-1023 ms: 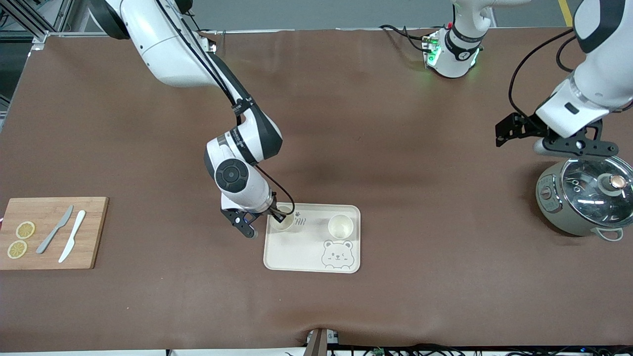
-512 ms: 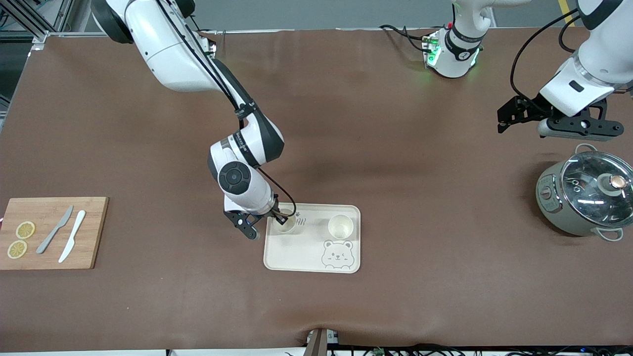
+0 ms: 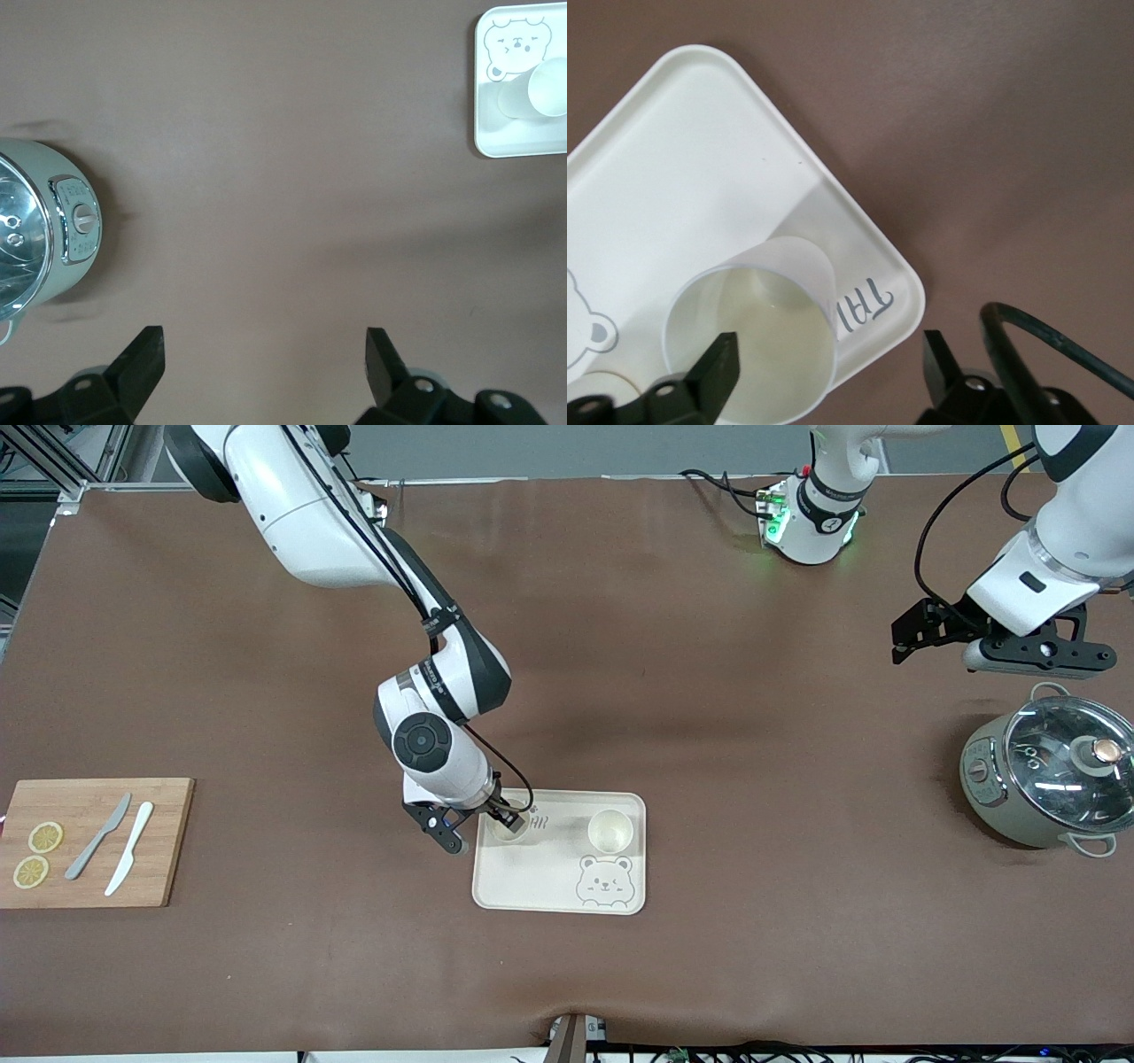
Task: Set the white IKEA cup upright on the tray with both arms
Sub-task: 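Open the right gripper to release the cup on the tray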
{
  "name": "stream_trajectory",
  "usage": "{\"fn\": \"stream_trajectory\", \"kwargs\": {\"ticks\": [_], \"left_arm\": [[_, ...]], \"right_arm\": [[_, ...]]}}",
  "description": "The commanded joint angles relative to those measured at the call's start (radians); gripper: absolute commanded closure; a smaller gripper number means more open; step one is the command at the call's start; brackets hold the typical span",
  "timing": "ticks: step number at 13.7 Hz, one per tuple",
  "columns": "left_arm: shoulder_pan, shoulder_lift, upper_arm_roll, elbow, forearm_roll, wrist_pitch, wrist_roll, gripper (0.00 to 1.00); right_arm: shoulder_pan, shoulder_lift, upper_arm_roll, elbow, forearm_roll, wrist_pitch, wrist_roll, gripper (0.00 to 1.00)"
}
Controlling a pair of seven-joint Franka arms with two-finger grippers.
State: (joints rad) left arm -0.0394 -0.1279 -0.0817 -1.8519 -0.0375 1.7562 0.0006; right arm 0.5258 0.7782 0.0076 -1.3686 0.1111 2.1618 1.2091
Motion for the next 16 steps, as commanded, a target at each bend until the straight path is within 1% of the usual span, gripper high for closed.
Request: {"fn": "stream_trajectory", "kwargs": {"ticks": [1, 3, 4, 5, 6, 9, 10, 12, 13, 16], "left_arm": [[0.012, -0.022, 0.002, -0.016, -0.024, 0.012, 0.021, 0.00], [0.013, -0.021, 0.002, -0.015, -0.024, 0.012, 0.019, 0.00], [0.013, -0.022, 0.000, -0.015, -0.024, 0.012, 0.019, 0.00], [0.013, -0.022, 0.002, -0.015, -0.024, 0.012, 0.019, 0.00], [0.012, -0.022, 0.000, -0.012, -0.024, 0.012, 0.019, 0.00], [0.009, -0.012, 0.000, 0.008, -0.022, 0.012, -0.002, 0.00], [0.006, -0.007, -0.001, 0.017, -0.024, 0.012, -0.014, 0.00], [0.000, -0.006, -0.007, 0.026, -0.021, 0.008, -0.048, 0.00], [-0.002, -0.002, -0.009, 0.036, -0.019, 0.005, -0.050, 0.00], [-0.007, 0.004, -0.010, 0.051, -0.013, 0.003, -0.039, 0.00]], "right_arm": [[-0.010, -0.013, -0.012, 0.104, 0.010, -0.162, 0.003, 0.00], [-0.036, -0.014, -0.009, 0.207, 0.012, -0.297, 0.000, 0.00], [-0.047, -0.013, -0.008, 0.233, 0.010, -0.339, 0.000, 0.00], [-0.049, -0.014, -0.009, 0.236, 0.009, -0.358, 0.000, 0.00], [-0.049, -0.017, -0.014, 0.236, 0.005, -0.375, 0.000, 0.00], [-0.084, -0.097, -0.014, 0.233, -0.001, -0.431, -0.026, 0.00], [-0.092, -0.141, -0.014, 0.224, -0.007, -0.469, -0.072, 0.00], [-0.147, -0.203, -0.014, 0.223, -0.021, -0.613, -0.196, 0.00], [-0.165, -0.229, -0.012, 0.209, -0.021, -0.640, -0.218, 0.00], [-0.230, -0.327, -0.009, 0.126, -0.019, -0.643, -0.353, 0.00]]}}
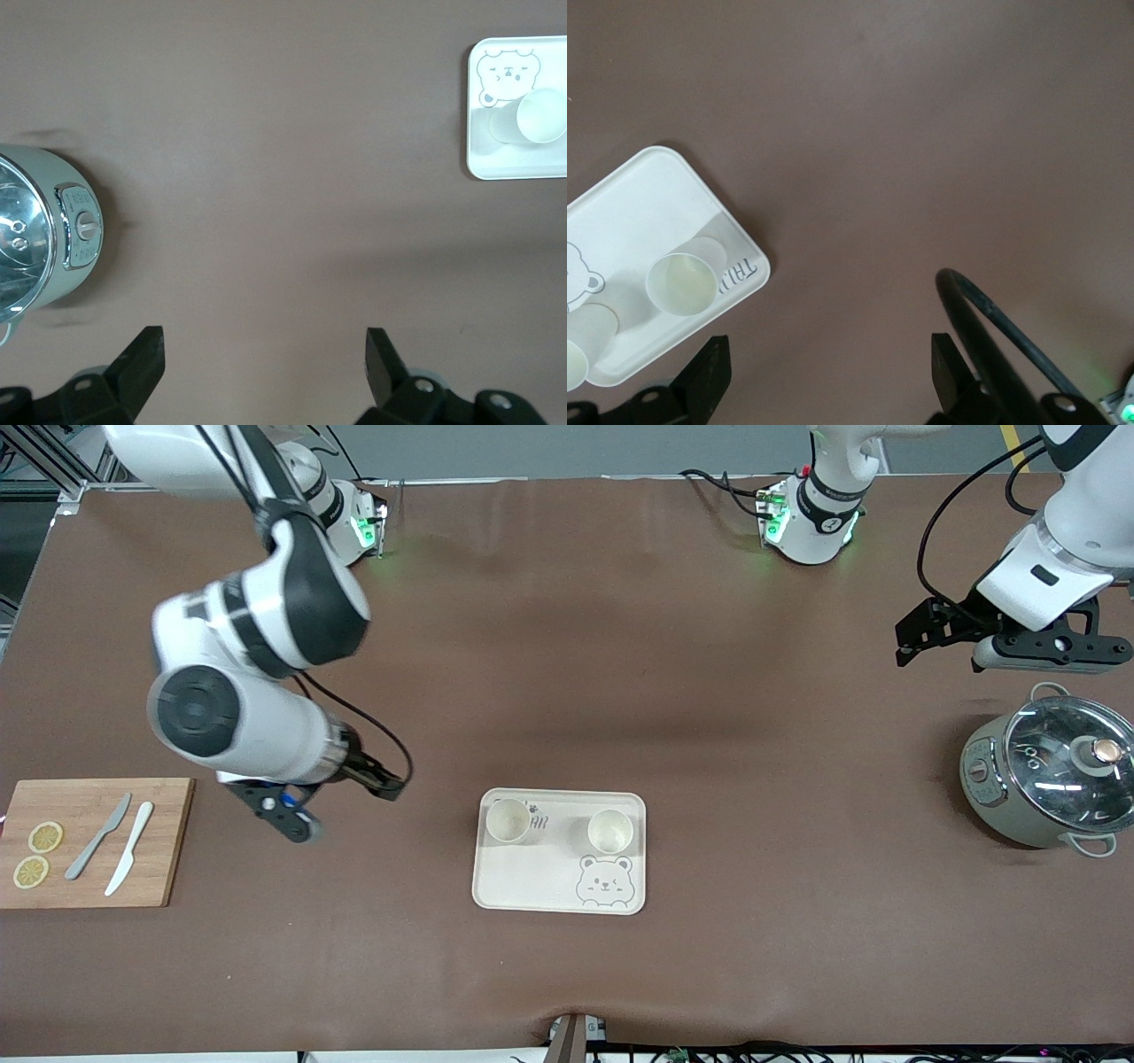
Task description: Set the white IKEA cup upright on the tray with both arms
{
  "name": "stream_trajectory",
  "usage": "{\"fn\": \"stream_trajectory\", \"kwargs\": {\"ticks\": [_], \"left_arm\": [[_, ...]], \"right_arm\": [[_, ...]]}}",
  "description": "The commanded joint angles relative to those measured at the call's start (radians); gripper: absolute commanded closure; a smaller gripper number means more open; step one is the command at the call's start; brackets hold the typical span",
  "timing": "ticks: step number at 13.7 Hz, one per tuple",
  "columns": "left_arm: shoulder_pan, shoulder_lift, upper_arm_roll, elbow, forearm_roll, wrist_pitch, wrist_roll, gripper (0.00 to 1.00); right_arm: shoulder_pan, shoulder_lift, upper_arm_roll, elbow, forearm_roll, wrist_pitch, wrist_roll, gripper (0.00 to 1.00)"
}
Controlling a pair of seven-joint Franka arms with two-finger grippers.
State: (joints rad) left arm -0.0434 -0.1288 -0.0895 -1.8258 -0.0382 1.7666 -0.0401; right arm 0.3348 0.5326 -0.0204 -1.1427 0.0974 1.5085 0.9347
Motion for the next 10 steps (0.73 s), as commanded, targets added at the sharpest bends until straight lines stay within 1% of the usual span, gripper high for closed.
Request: {"fn": "stream_trajectory", "kwargs": {"ticks": [1, 3, 5, 8, 10], "left_arm": [[-0.006, 0.005, -0.006, 0.025, -0.009, -0.007, 0.003, 0.00], [-0.007, 0.003, -0.012, 0.025, -0.009, -0.010, -0.004, 0.00], [-0.006, 0.002, -0.012, 0.025, -0.009, -0.012, -0.001, 0.00], [-0.006, 0.001, -0.012, 0.022, -0.009, -0.013, -0.006, 0.00], [-0.006, 0.000, -0.012, 0.025, -0.009, -0.045, -0.007, 0.00]], "right_arm": [[-0.063, -0.124, 0.019, -0.139, -0.005, 0.010, -0.139, 0.00], [-0.129, -0.213, 0.020, -0.231, -0.005, 0.009, -0.287, 0.00], [-0.175, -0.279, 0.020, -0.284, -0.007, -0.002, -0.406, 0.00], [-0.235, -0.338, 0.020, -0.311, -0.007, -0.017, -0.584, 0.00], [-0.273, -0.370, 0.020, -0.321, -0.007, -0.030, -0.695, 0.00]]}}
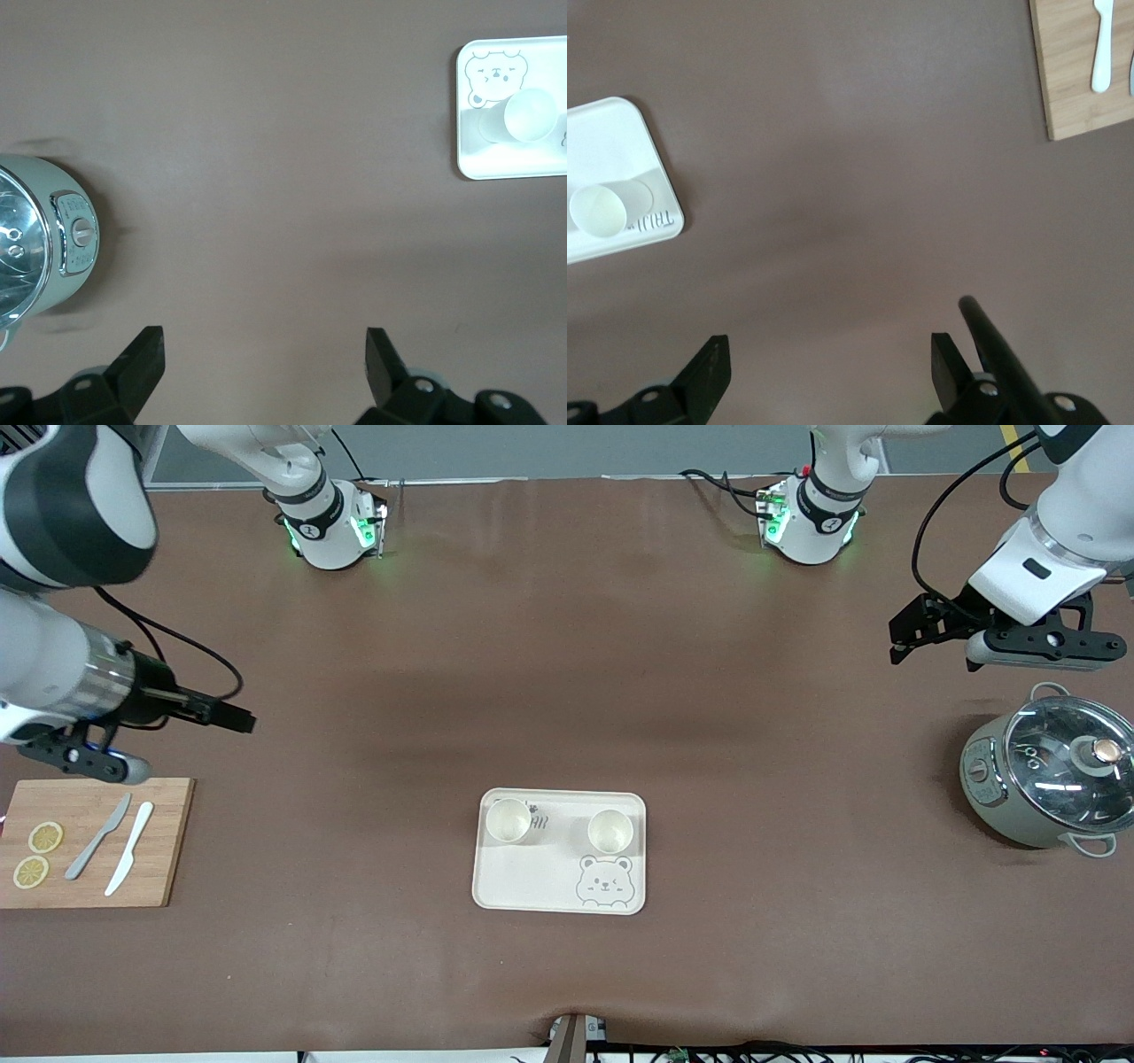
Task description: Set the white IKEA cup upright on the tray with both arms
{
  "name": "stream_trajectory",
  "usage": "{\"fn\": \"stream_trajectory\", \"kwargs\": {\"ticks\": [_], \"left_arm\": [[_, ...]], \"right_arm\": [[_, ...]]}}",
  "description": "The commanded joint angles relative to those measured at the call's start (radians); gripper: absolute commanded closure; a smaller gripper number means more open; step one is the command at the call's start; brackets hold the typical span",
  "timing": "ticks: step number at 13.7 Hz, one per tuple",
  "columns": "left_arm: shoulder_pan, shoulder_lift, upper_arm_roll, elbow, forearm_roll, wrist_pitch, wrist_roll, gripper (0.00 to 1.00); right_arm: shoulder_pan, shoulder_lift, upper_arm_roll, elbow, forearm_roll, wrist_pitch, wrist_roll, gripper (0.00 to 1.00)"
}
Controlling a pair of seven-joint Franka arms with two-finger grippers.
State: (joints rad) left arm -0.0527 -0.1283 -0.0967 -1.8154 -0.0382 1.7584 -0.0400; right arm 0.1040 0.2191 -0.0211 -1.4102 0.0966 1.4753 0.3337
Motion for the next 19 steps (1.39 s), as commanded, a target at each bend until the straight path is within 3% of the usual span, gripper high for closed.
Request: {"fn": "stream_trajectory", "kwargs": {"ticks": [1, 6, 13, 17, 19], "left_arm": [[0.004, -0.004, -0.006, 0.014, -0.009, -0.042, -0.008, 0.00], [0.005, -0.004, -0.005, 0.022, -0.017, -0.043, -0.003, 0.00], [0.010, -0.001, -0.003, 0.027, -0.020, -0.043, 0.005, 0.00], [0.008, -0.001, -0.003, 0.025, -0.020, -0.045, -0.001, 0.00], [0.008, -0.001, -0.003, 0.025, -0.020, -0.045, -0.001, 0.00]], "right_arm": [[-0.062, -0.075, 0.021, -0.070, -0.011, 0.000, -0.166, 0.00], [-0.133, -0.158, 0.021, -0.108, -0.058, 0.002, -0.447, 0.00], [-0.130, -0.214, 0.017, -0.104, -0.064, -0.010, -0.511, 0.00], [-0.132, -0.285, 0.018, -0.202, -0.081, 0.036, -0.502, 0.00], [-0.138, -0.277, 0.017, -0.190, -0.077, -0.001, -0.502, 0.00]]}}
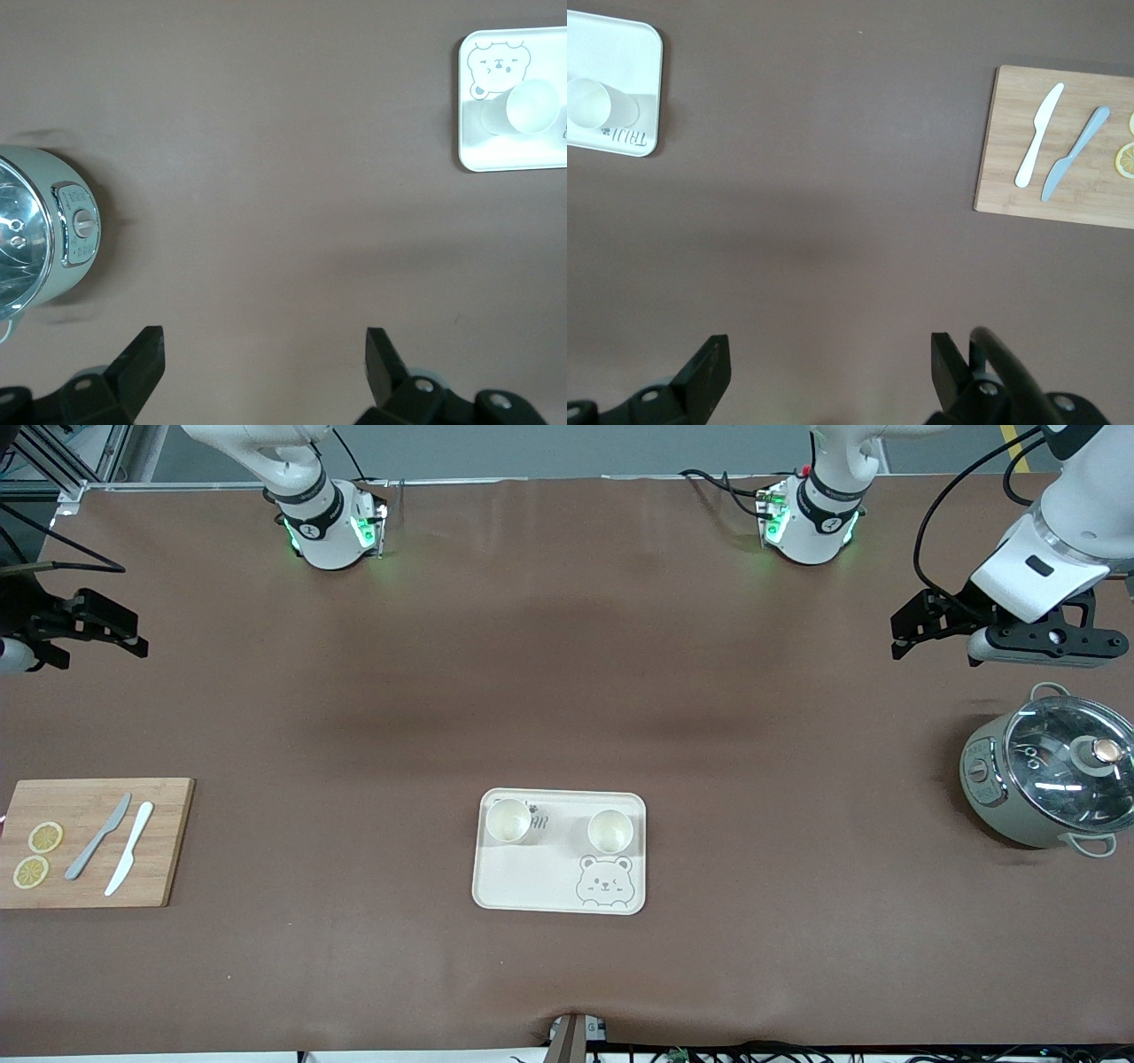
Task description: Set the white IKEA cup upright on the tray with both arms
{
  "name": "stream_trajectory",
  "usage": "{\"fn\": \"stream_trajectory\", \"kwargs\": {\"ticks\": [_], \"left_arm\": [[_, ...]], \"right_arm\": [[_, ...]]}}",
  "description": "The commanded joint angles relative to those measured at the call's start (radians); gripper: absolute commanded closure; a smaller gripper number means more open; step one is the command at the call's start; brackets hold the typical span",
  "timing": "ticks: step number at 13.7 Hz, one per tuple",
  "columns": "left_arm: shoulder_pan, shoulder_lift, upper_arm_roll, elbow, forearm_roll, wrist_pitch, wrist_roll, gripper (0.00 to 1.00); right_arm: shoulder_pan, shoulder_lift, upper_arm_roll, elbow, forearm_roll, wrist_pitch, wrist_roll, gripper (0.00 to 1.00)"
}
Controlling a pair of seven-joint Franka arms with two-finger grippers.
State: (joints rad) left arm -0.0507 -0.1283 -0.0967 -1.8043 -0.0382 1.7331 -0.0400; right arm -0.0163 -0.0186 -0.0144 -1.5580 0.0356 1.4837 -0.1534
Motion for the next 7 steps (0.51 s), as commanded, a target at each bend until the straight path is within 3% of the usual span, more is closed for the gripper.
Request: {"fn": "stream_trajectory", "kwargs": {"ticks": [1, 7], "left_arm": [[0.006, -0.001, -0.003, 0.014, -0.020, -0.020, -0.001, 0.00], [0.005, -0.001, -0.003, 0.014, -0.020, -0.023, -0.003, 0.00]], "right_arm": [[-0.013, -0.038, 0.011, -0.030, -0.022, -0.034, -0.015, 0.00], [-0.016, -0.012, 0.016, 0.025, -0.019, -0.010, -0.023, 0.00]]}}
